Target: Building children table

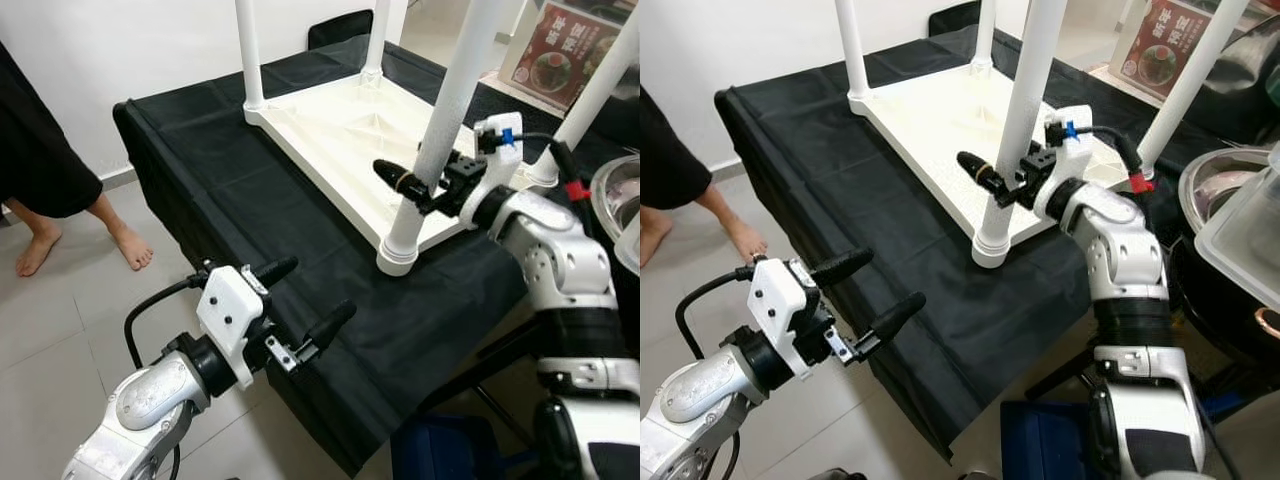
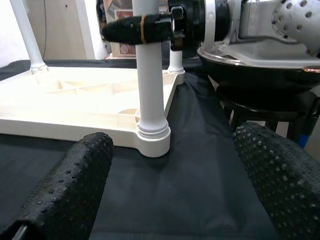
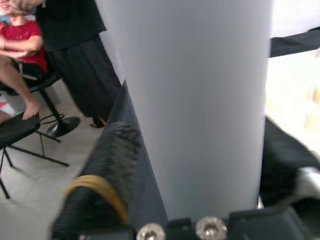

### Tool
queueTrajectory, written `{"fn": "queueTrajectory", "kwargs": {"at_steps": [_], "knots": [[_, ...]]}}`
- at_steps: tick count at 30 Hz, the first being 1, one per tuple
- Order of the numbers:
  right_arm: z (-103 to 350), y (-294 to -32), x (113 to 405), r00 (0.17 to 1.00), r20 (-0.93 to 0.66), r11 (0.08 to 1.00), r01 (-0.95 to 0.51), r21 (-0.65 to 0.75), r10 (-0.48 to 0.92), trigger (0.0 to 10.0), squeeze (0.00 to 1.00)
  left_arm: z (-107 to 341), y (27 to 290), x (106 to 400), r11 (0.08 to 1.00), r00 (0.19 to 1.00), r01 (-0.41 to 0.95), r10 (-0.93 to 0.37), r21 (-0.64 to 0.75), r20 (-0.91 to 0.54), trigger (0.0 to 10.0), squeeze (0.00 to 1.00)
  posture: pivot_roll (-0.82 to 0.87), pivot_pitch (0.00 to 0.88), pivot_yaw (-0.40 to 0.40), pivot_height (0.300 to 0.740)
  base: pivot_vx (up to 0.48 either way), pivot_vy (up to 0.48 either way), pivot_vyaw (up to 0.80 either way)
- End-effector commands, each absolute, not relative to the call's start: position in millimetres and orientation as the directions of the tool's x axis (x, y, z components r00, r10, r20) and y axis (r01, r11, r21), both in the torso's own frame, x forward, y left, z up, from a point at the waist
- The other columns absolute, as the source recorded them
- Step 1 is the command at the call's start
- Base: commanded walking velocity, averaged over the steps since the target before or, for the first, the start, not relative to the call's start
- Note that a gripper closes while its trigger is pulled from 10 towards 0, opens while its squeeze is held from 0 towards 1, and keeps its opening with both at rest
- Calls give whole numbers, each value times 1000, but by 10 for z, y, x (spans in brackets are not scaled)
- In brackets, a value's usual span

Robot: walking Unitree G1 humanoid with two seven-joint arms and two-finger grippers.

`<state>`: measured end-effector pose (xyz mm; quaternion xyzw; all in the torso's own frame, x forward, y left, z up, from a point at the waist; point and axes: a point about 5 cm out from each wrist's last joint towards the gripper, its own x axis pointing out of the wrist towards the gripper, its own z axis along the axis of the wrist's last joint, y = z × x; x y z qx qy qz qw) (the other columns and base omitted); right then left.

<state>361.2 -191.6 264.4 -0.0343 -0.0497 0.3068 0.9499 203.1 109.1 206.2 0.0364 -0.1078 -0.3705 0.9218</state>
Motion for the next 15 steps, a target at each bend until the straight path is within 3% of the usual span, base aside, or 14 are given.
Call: {"fn": "queueTrajectory", "kwargs": {"at_steps": [1, 10, 12, 13, 14, 15], "knots": [[2634, -1944, 3616, 804, 70, 806, -583, -98, 590, 0, 0, 2067, 1097, 2008, 721, 703, 674, -693, 159, 160, 10000, 0, 26, 142, -72, 740, 0, 0, 0], [2598, -2120, 3638, 871, 36, 863, -480, -161, 491, 0, 0, 2072, 1091, 2016, 719, 701, 677, -695, 158, 160, 10000, 0, 16, 144, -71, 740, 0, 0, 0], [2561, -2121, 3638, 912, 9, 893, -399, -210, 410, 0, 0, 2073, 1094, 2016, 719, 701, 676, -695, 159, 159, 10000, 0, 19, 146, -76, 740, 0, 0, 0], [2529, -2163, 3636, 970, -2, 944, -237, -229, 243, 0, 0, 2076, 1101, 2016, 720, 702, 675, -694, 160, 159, 10000, 0, 21, 148, -75, 740, 0, 0, 0], [2529, -2163, 3636, 970, -2, 944, -237, -229, 243, 0, 0, 2076, 1101, 2016, 720, 702, 675, -694, 160, 159, 10000, 0, 21, 148, -75, 740, 0, 0, 0], [2527, -2227, 3598, 998, 20, 965, -45, -258, 52, 0, 0, 2077, 1105, 2016, 721, 703, 674, -693, 162, 158, 10000, 0, 14, 148, -73, 740, 0, 0, 0]]}}
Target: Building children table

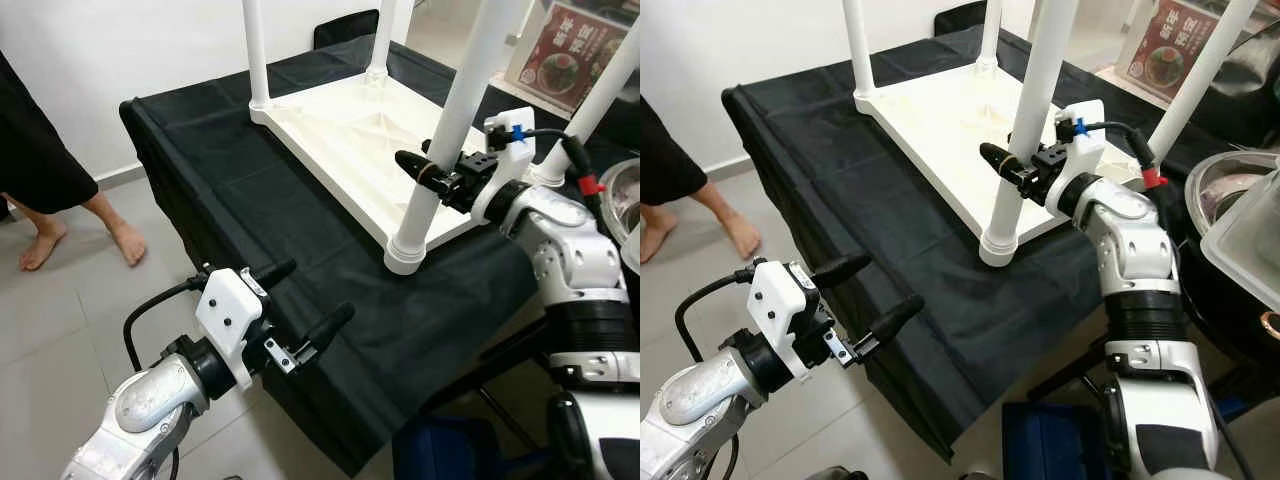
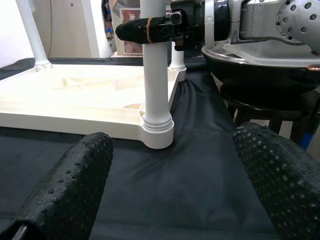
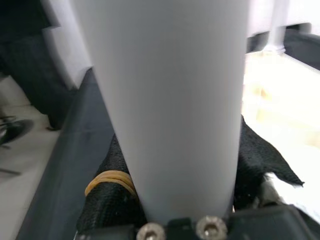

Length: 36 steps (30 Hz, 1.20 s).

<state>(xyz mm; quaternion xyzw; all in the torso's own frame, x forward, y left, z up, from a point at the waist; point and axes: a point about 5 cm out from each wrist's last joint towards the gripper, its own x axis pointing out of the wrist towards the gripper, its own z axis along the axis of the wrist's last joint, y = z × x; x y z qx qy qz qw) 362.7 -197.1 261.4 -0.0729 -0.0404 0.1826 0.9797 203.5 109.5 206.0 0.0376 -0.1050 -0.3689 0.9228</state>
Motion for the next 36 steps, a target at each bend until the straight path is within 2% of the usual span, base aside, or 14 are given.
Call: {"fn": "queueTrajectory", "kwargs": {"at_steps": [1, 3, 8, 17, 18, 21, 22, 23, 24, 25, 26, 28, 31, 36], "knots": [[2527, -2227, 3598, 998, 20, 965, -45, -258, 52, 0, 0, 2077, 1105, 2016, 721, 703, 674, -693, 162, 158, 10000, 0, 14, 148, -73, 740, 0, 0, 0], [2532, -2162, 3497, 992, 73, 963, 115, -243, -100, 0, 0, 2077, 1104, 2014, 721, 704, 674, -693, 161, 159, 10000, 0, 8, 148, -78, 740, 0, 0, 0], [2389, -1938, 3457, 997, 31, 981, 78, -177, -73, 0, 0, 2074, 1085, 2019, 720, 702, 675, -694, 159, 161, 10000, 0, 11, 151, -82, 740, 0, 0, 0], [2437, -1910, 3477, 999, 21, 989, 51, -142, -49, 0, 0, 2068, 1096, 2019, 725, 707, 670, -688, 158, 162, 10000, 0, -1, 151, -82, 740, 0, 0, 0], [2453, -1876, 3493, 1000, 13, 989, -13, -149, 15, 10000, 0, 2066, 1083, 2017, 723, 704, 673, -691, 155, 162, 10000, 0, -1, 151, -81, 740, 0, 0, 0], [2515, -1875, 3532, 991, 4, 980, -135, -147, 137, 10000, 0, 2065, 1068, 2015, 719, 700, 678, -695, 154, 162, 10000, 0, 1, 152, -82, 740, 0, 0, 0], [2546, -1868, 3545, 974, -1, 964, -223, -142, 226, 10000, 0, 2065, 1067, 2014, 719, 700, 678, -695, 154, 161, 10000, 0, 3, 154, -83, 740, 0, 0, 0], [2546, -1868, 3545, 974, -1, 964, -223, -142, 226, 10000, 0, 2065, 1067, 2014, 719, 700, 678, -695, 154, 161, 10000, 0, 3, 154, -83, 740, 0, 0, 0], [2577, -1907, 3563, 959, -2, 947, -281, -158, 284, 10000, 1000, 2066, 1073, 2012, 720, 702, 677, -694, 154, 160, 10000, 0, 5, 155, -83, 740, 0, 0, 0], [2587, -1899, 3553, 925, -17, 912, -378, -159, 380, 10000, 1000, 2067, 1076, 2010, 721, 703, 676, -693, 154, 160, 10000, 0, 6, 158, -83, 740, 0, 0, 0], [2587, -1899, 3553, 925, -17, 912, -378, -159, 380, 10000, 1000, 2067, 1076, 2010, 721, 703, 676, -693, 154, 160, 10000, 0, 6, 158, -83, 740, 0, 0, 0], [2600, -1925, 3510, 854, -48, 836, -518, -181, 518, 10000, 1000, 2068, 1080, 2006, 722, 704, 675, -692, 153, 160, 10000, 0, 12, 158, -82, 740, 0, 0, 0], [2636, -2014, 3488, 813, -61, 790, -579, -202, 579, 10000, 1000, 2070, 1078, 2005, 723, 705, 674, -691, 153, 159, 10000, 0, 13, 159, -80, 740, 0, 0, 0], [2665, -2185, 3566, 821, -73, 789, -566, -240, 567, 10000, 1000, 2067, 1075, 1998, 723, 705, 675, -691, 151, 157, 10000, 0, 18, 158, -80, 740, 0, 0, 0]]}}
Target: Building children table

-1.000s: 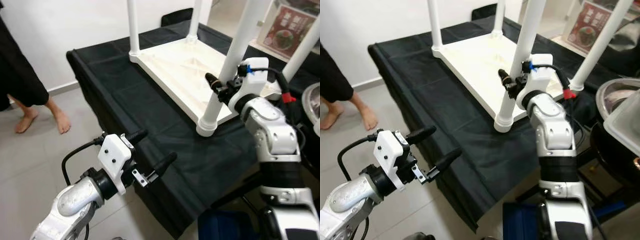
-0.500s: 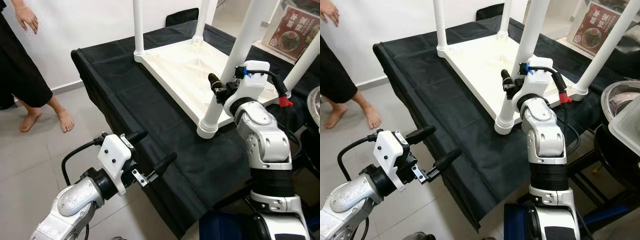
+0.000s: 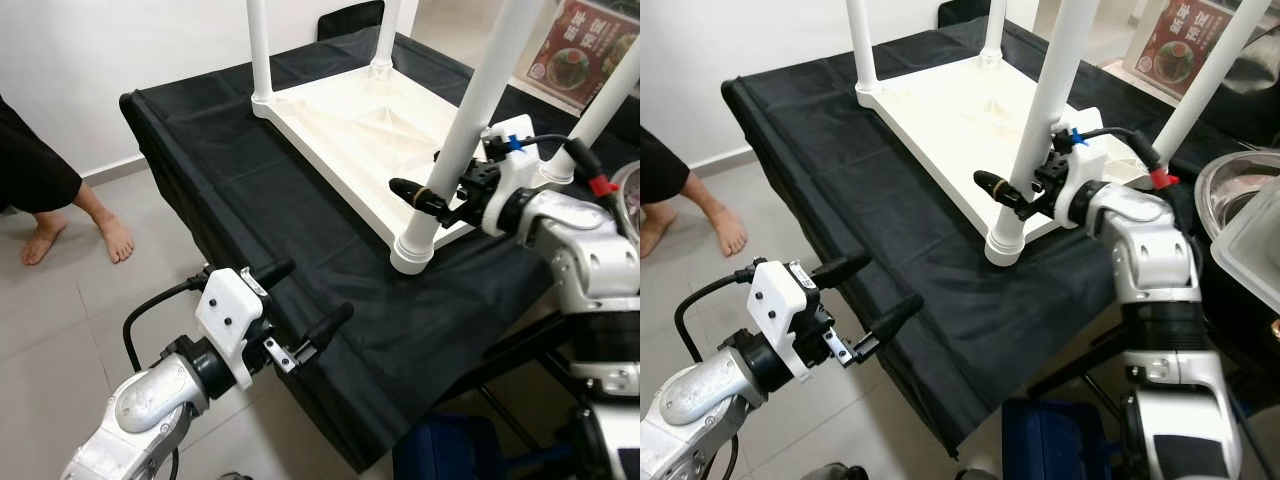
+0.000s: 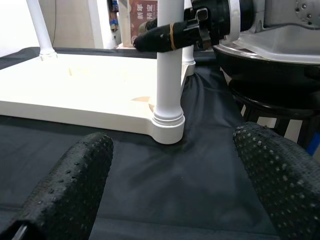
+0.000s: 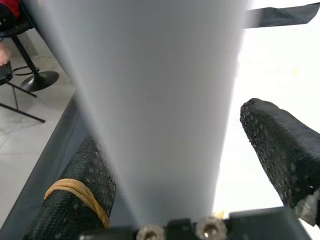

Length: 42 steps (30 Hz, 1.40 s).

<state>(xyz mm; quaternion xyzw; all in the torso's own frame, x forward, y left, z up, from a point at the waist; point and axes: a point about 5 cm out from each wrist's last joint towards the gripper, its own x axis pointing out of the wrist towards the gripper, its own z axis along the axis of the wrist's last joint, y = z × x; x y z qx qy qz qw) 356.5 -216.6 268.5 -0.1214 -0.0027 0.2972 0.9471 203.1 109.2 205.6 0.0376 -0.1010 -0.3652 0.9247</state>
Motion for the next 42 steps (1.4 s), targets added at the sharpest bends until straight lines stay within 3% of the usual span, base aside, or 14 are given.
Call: {"fn": "queueTrajectory", "kwargs": {"at_steps": [1, 2, 3, 7, 10, 15, 22, 23, 26, 27, 28, 29, 42], "knots": [[2670, -2196, 3579, 815, -69, 785, -573, -234, 575, 10000, 1000, 2066, 1075, 1996, 723, 705, 675, -691, 150, 157, 10000, 0, 17, 158, -79, 740, 0, 0, 0], [2657, -2202, 3583, 800, -70, 773, -595, -221, 595, 10000, 467, 2065, 1075, 1998, 723, 706, 674, -691, 151, 157, 10000, 0, 19, 155, -80, 740, 0, 0, 0], [2632, -2212, 3584, 783, -73, 758, -618, -208, 618, 10000, 0, 2066, 1074, 2000, 723, 706, 674, -690, 151, 158, 10000, 0, 24, 155, -80, 740, 0, 0, 0], [2580, -2238, 3583, 753, -84, 731, -655, -190, 653, 10000, 0, 2070, 1074, 2001, 724, 707, 673, -689, 150, 160, 10000, 0, 24, 155, -80, 740, 0, 0, 0], [2465, -2275, 3565, 658, -108, 648, -753, -117, 745, 10000, 0, 2088, 1086, 1997, 725, 706, 672, -689, 152, 163, 10000, 0, 33, 166, -73, 740, 0, 0, 0], [2438, -2287, 3627, 597, -65, 594, -803, -56, 800, 10000, 0, 2115, 1128, 1919, 707, 693, 690, -707, 155, 142, 10000, 0, 71, 195, -44, 740, 0, 0, 0], [2501, -2313, 3635, 580, -54, 573, -813, -104, 813, 10000, 0, 2151, 1232, 1799, 697, 689, 699, -716, 163, 109, 10000, 0, 108, 225, -7, 740, 0, 0, 0], [2517, -2314, 3630, 573, -50, 565, -817, -119, 818, 10000, 0, 2167, 1265, 1784, 693, 689, 701, -719, 165, 94, 10000, 0, 131, 250, 36, 740, 0, 0, 0], [2539, -2321, 3606, 562, -49, 550, -821, -153, 825, 9804, 0, 2206, 1318, 1732, 687, 686, 707, -724, 171, 73, 10000, 0, 149, 272, 62, 740, 0, 0, 0], [2557, -2344, 3597, 559, -46, 545, -821, -168, 828, 6706, 0, 2236, 1342, 1722, 680, 682, 711, -729, 178, 63, 10000, 0, 149, 280, 70, 740, 0, 0, 0], [2576, -2374, 3589, 565, -40, 550, -815, -182, 824, 2824, 0, 2257, 1355, 1716, 676, 678, 714, -732, 185, 58, 10000, 0, 147, 286, 75, 740, 0, 0, 0], [2597, -2403, 3580, 571, -32, 556, -809, -189, 821, 0, 0, 2275, 1364, 1714, 671, 675, 716, -736, 192, 55, 10000, 0, 145, 289, 78, 740, 0, 0, 0], [2828, -2708, 3437, 622, -25, 591, -755, -284, 783, 0, 0, 2316, 1279, 1741, 626, 626, 761, -777, 170, 56, 10000, 0, 86, 294, 80, 740, 0, 0, 0]]}}
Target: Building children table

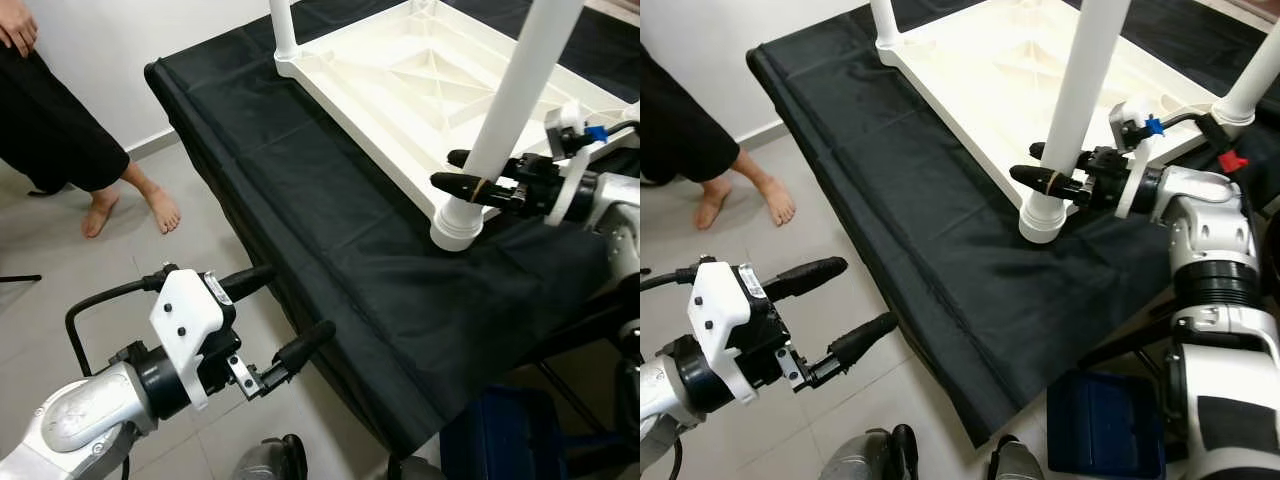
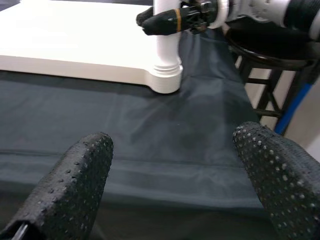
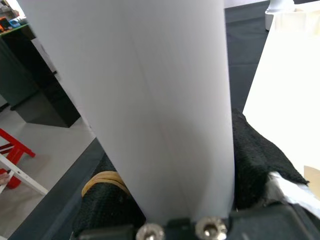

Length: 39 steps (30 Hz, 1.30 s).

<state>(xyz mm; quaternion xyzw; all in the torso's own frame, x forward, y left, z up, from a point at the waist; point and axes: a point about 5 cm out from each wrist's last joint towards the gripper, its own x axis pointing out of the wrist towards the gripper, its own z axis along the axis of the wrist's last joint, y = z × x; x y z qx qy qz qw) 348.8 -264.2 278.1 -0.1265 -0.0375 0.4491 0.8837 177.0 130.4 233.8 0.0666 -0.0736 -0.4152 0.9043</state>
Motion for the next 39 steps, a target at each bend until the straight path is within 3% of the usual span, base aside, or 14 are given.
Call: {"fn": "queueTrajectory", "kwargs": {"at_steps": [1, 6, 8, 9, 10, 11, 12, 16, 25, 26, 31, 34, 35, 39], "knots": [[2828, -2708, 3437, 622, -25, 591, -755, -284, 783, 0, 0, 2316, 1279, 1741, 626, 626, 761, -777, 170, 56, 10000, 0, 86, 294, 80, 740, 0, 0, 0], [2661, -2377, 3373, 688, -31, 649, -697, -306, 725, 0, 0, 2325, 1236, 1783, 619, 617, 768, -784, 162, 68, 10000, 0, 58, 286, 68, 740, 0, 0, 0], [2427, -1979, 3321, 807, -13, 773, -571, -277, 591, 0, 0, 2318, 1215, 1813, 619, 616, 769, -784, 157, 76, 10000, 0, 44, 280, 56, 740, 0, 0, 0], [2427, -1979, 3321, 807, -13, 773, -571, -277, 591, 0, 0, 2318, 1215, 1813, 619, 616, 769, -784, 157, 76, 10000, 0, 44, 280, 56, 740, 0, 0, 0], [2357, -1909, 3317, 887, -1, 854, -445, -270, 462, 0, 0, 2314, 1208, 1819, 619, 615, 770, -785, 157, 78, 10000, 0, 44, 280, 56, 740, 0, 0, 0], [2249, -1873, 3287, 979, 33, 964, -189, -188, 199, 0, 0, 2310, 1198, 1833, 620, 615, 769, -784, 155, 84, 10000, 0, 23, 273, 45, 740, 0, 0, 0], [2134, -1778, 3231, 998, 32, 987, -47, -154, 52, 0, 0, 2307, 1182, 1859, 620, 614, 769, -784, 155, 89, 10000, 0, 10, 259, 45, 740, 0, 0, 0], [1990, -1517, 3183, 996, 68, 987, 62, -150, -53, 0, 0, 2303, 1143, 1919, 625, 616, 766, -780, 152, 108, 10000, 0, -5, 241, 42, 740, 0, 0, 0], [1993, -1607, 3281, 989, 43, 976, 144, -163, -139, 0, 0, 2309, 1040, 1979, 620, 603, 770, -784, 153, 144, 10000, 0, -19, 193, 2, 740, 0, 0, 0], [2031, -1556, 3279, 993, 26, 979, 115, -170, -112, 10000, 0, 2309, 1033, 1998, 623, 605, 766, -782, 156, 150, 10000, 0, -25, 190, 2, 740, 0, 0, 0], [2108, -1505, 3285, 999, 16, 984, 38, -172, -36, 10000, 0, 2308, 1020, 2021, 625, 606, 764, -780, 161, 156, 10000, 0, -27, 191, -6, 740, 0, 0, 0], [2214, -1501, 3287, 994, 37, 985, -92, -147, 98, 10000, 0, 2298, 1005, 2017, 622, 602, 766, -783, 162, 159, 10000, 0, -30, 197, -11, 740, 0, 0, 0], [2281, -1511, 3280, 978, 50, 972, -195, -128, 203, 10000, 1000, 2294, 1000, 2008, 621, 601, 767, -784, 161, 159, 10000, 0, -31, 202, -14, 740, 0, 0, 0], [2387, -1577, 3275, 938, 69, 937, -333, -109, 341, 10000, 1000, 2285, 997, 1991, 623, 603, 766, -782, 159, 158, 10000, 0, -29, 214, -16, 740, 0, 0, 0]]}}
